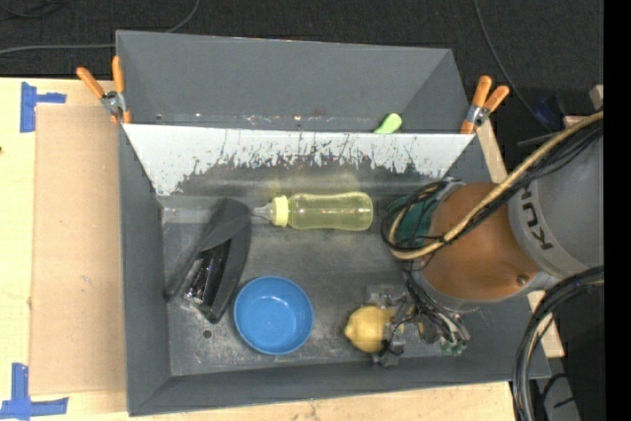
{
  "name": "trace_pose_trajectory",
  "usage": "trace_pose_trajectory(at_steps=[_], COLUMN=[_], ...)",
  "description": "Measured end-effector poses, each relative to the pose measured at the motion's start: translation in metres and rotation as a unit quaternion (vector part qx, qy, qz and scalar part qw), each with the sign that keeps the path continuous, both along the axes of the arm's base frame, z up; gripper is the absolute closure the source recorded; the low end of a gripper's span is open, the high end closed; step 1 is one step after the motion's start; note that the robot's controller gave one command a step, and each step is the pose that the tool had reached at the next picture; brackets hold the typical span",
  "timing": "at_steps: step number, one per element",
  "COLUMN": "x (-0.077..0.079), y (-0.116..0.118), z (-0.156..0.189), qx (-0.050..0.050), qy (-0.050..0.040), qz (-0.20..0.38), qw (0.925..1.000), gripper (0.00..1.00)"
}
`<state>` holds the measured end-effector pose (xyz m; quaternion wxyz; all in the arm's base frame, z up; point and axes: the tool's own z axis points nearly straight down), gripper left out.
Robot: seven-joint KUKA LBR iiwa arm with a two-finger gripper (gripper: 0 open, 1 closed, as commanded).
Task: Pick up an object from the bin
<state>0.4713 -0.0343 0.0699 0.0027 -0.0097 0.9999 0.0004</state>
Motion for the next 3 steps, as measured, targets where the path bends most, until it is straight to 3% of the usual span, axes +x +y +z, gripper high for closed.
trace_pose_trajectory(at_steps=[2,3], x=[-0.002,-0.002], y=[0.001,0.001], z=[0.026,0.100], qx=[0.000,0.001], qy=[0.0035,0.0045], qz=[0.002,0.003], qw=[1.0000,1.0000], gripper=[1.00,1.00])
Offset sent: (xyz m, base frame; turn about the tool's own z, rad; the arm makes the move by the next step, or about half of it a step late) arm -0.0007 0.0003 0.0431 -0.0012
